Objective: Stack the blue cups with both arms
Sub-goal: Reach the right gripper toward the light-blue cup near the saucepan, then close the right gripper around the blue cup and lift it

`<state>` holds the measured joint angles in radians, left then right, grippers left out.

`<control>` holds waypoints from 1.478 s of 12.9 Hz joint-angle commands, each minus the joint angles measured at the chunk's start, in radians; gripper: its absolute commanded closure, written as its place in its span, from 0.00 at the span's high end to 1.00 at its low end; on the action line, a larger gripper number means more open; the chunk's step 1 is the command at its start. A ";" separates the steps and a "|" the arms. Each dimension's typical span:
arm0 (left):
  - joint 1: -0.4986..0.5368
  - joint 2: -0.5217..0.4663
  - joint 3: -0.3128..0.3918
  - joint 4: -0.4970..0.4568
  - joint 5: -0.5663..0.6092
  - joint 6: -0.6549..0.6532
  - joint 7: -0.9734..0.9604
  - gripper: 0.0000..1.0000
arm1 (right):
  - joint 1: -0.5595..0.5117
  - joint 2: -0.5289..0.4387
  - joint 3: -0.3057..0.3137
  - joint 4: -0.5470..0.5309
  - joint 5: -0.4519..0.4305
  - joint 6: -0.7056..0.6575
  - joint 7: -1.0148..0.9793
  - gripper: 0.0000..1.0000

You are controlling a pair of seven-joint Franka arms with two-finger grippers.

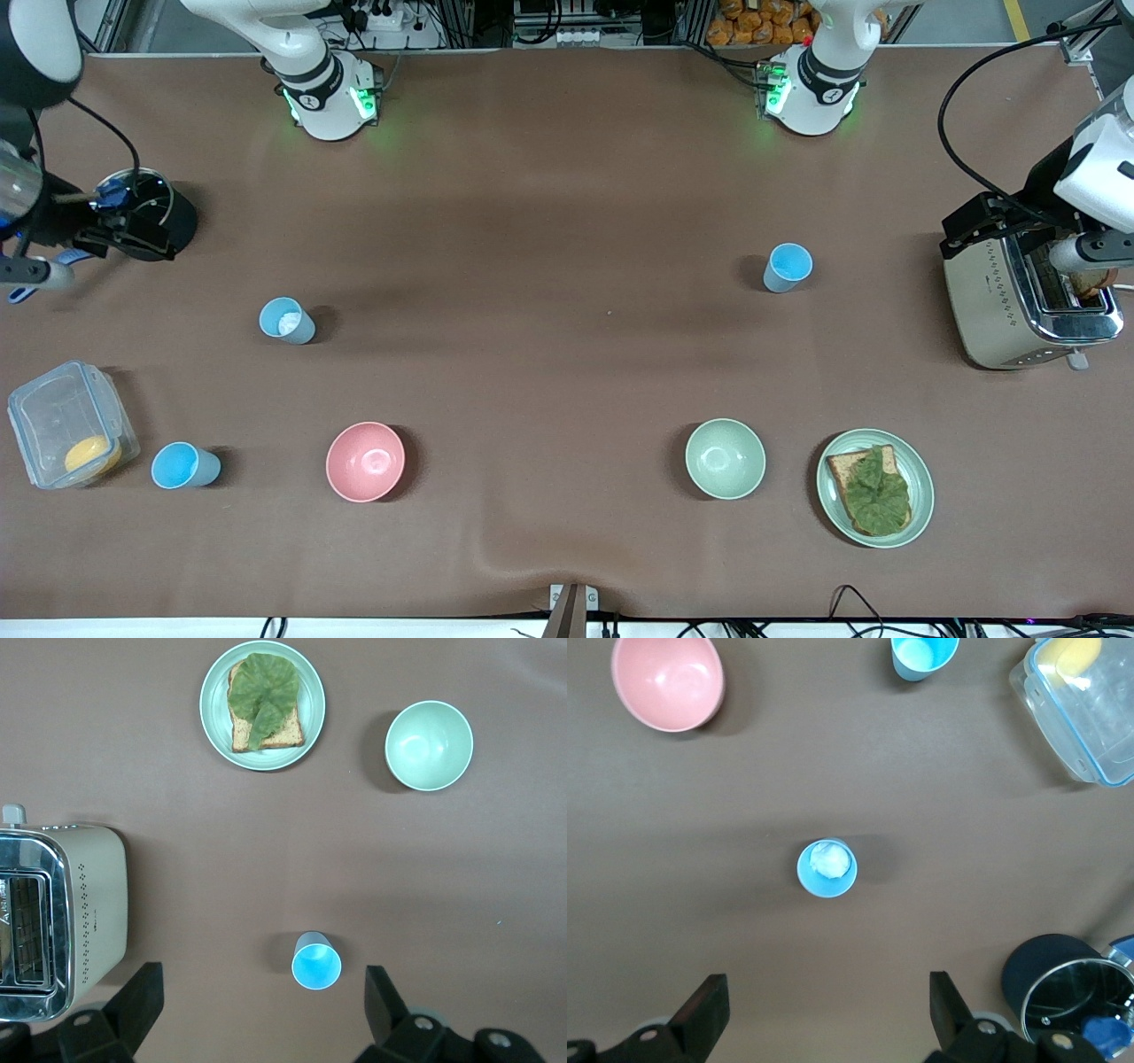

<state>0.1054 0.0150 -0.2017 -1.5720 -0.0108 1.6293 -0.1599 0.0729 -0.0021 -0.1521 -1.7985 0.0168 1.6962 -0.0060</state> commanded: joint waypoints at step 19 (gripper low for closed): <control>0.002 0.010 -0.005 0.004 0.012 -0.008 -0.003 1.00 | -0.038 0.313 0.012 -0.320 0.000 0.545 -0.180 1.00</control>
<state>0.1032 0.0241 -0.2054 -1.5726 -0.0108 1.6291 -0.1626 0.0558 0.3107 -0.1512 -2.0998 0.0168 2.2171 -0.1677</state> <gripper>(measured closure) 0.000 0.000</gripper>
